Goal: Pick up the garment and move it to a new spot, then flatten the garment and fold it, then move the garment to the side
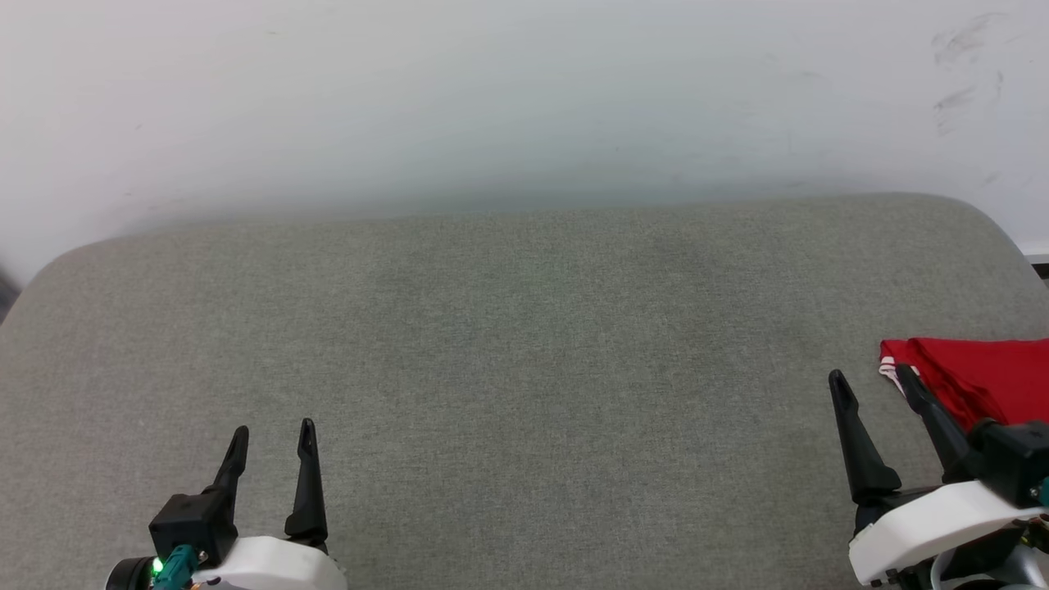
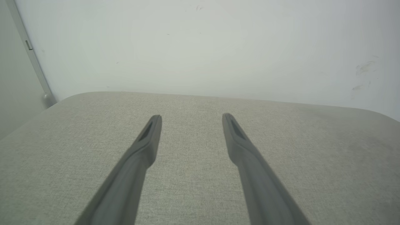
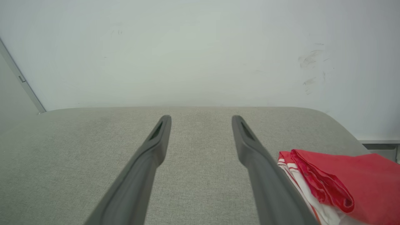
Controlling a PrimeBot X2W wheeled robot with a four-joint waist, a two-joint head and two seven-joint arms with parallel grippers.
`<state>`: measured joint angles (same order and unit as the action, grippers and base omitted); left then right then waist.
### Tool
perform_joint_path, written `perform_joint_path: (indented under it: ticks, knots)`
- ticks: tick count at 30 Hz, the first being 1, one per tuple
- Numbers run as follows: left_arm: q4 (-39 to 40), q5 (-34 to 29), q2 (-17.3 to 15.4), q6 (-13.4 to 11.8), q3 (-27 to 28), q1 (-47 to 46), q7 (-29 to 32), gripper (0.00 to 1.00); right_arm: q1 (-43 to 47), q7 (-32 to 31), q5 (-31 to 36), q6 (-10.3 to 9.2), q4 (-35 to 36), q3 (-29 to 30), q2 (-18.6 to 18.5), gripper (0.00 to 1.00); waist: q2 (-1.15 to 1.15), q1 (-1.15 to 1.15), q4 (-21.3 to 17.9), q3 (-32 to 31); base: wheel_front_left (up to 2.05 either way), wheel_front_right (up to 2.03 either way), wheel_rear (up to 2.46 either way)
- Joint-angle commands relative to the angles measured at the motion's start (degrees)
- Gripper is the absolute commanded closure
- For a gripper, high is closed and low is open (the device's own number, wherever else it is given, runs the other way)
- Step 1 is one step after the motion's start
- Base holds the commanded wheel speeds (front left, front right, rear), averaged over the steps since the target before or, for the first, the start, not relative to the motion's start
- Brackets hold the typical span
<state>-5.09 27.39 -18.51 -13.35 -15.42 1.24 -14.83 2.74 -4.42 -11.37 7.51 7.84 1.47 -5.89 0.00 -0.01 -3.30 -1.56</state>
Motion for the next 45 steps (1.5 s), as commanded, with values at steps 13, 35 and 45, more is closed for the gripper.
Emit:
perform_joint_path:
  ticks: [13, 35, 45]
  knots:
    - [-1.56, -0.23, 0.76, 0.39, -0.23, 0.24, 0.10, 1.00, 0.09, -0.67, 0.07, 0.01, -0.56, 0.16, 0.10, 1.00, 0.00, 0.01, 0.00, 0.11, 0.00, 0.00, 0.00]
    - [-3.84, 17.20, 4.45, 5.70, 5.05, -1.79, 5.32, 1.00, -2.41, -1.08, -21.15, 0.00, -6.37, 1.46, 0.90, 1.00, 0.00, 0.01, 0.53, 0.38, 0.00, 0.00, 0.00]
    - [-4.73, 24.31, 5.91, 7.97, 7.35, -2.79, 7.51, 1.00, -3.48, -1.23, -29.85, 0.00, -8.60, 1.99, 1.22, 1.00, 0.00, 0.01, 0.80, 0.50, 0.00, 0.00, 0.00]
